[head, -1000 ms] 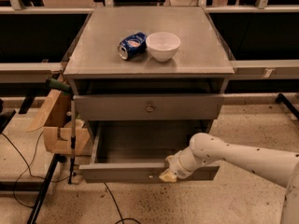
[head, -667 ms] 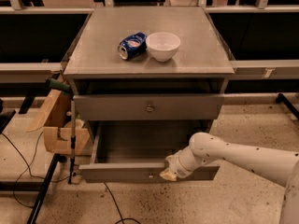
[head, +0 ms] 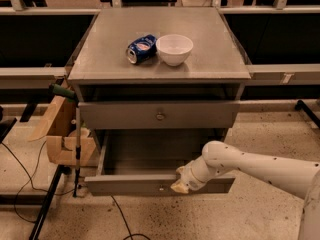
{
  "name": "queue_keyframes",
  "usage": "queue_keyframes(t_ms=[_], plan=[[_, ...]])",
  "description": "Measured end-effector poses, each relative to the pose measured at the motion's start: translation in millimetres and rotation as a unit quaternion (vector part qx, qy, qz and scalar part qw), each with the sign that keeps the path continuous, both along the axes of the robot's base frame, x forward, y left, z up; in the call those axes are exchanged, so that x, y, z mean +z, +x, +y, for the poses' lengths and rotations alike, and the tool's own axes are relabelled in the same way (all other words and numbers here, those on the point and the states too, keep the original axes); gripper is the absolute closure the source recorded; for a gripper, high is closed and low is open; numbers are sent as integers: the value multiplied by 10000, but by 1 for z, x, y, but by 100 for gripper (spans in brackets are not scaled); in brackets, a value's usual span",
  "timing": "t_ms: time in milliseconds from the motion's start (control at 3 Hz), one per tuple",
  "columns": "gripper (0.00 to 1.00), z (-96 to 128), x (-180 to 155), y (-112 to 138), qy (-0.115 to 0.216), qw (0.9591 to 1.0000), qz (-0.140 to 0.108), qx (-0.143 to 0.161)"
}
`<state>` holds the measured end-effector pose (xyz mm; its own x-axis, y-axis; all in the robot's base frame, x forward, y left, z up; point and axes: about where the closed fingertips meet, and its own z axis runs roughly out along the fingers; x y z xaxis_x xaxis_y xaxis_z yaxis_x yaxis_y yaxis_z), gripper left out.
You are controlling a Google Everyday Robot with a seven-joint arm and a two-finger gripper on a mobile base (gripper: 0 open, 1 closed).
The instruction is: Open middle drawer
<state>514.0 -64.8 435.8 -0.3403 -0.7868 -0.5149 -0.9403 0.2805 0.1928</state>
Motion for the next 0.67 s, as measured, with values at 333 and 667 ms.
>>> queue_keyframes(t_ms=[333,667], plan=[[100,0,2,3,0,10000,0,0],[100,0,4,6,1,10000,2,-3]])
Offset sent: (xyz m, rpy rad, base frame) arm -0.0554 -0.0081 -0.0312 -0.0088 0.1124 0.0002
